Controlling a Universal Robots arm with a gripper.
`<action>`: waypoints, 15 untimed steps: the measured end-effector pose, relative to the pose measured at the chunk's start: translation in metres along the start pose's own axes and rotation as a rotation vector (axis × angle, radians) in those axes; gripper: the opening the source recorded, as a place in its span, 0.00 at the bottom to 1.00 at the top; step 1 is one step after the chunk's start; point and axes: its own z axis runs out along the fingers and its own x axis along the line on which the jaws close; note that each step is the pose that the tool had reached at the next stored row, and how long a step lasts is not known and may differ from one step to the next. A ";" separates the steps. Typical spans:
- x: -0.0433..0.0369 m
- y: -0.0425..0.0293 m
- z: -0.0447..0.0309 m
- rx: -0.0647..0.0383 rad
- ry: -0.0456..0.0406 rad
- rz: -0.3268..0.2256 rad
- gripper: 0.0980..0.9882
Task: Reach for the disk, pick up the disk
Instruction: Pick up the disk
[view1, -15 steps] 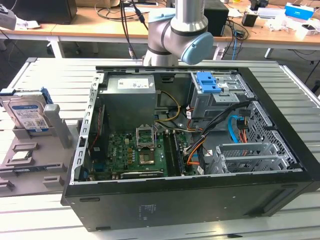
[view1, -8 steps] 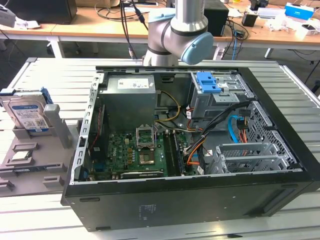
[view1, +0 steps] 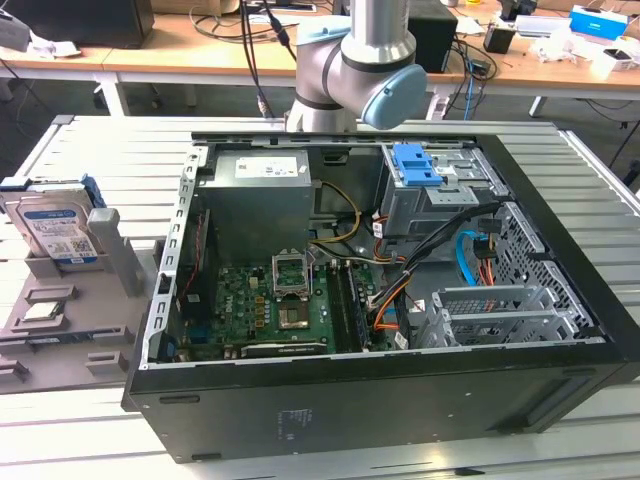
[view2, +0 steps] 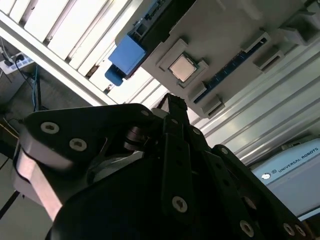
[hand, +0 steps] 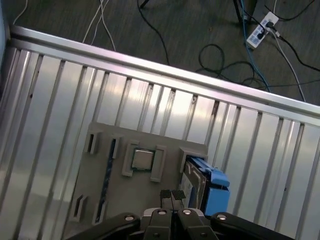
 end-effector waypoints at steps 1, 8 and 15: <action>0.0000 0.0000 0.0000 0.000 0.0003 -0.008 0.01; 0.0000 0.0000 0.0000 0.000 0.0008 -0.018 0.01; 0.0000 0.0000 0.0000 0.000 -0.0036 0.095 0.01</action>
